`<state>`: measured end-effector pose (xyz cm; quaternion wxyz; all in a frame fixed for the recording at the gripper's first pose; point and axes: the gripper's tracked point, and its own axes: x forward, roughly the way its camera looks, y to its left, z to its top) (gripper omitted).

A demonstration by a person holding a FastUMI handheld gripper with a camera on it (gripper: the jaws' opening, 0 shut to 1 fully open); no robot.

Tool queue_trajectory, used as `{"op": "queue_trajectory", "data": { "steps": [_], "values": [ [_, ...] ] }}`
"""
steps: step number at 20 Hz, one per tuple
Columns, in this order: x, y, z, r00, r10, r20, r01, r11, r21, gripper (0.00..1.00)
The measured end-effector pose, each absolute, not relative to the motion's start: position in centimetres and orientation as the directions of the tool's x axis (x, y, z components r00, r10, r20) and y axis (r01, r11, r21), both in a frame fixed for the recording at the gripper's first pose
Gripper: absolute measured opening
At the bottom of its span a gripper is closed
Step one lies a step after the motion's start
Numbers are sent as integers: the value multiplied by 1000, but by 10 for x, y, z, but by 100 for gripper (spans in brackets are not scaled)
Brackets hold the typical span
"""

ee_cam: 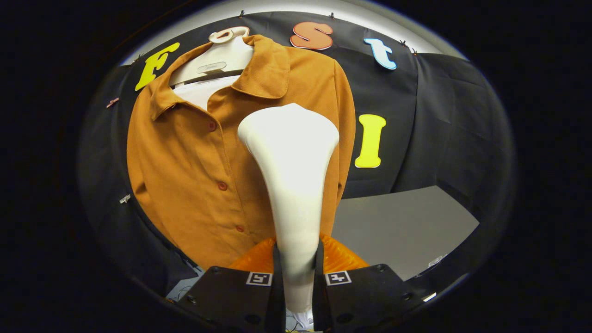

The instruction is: Iron the clothes twice with a garment steamer, once on the left side and once on the right side.

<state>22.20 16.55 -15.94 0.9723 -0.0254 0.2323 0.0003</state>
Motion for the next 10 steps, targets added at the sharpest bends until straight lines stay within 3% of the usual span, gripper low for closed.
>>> {"op": "queue_trajectory", "data": {
  "steps": [10],
  "values": [
    [225, 170, -234, 881, -56, -469, 31, 998, -60, 27]
  ]
}}
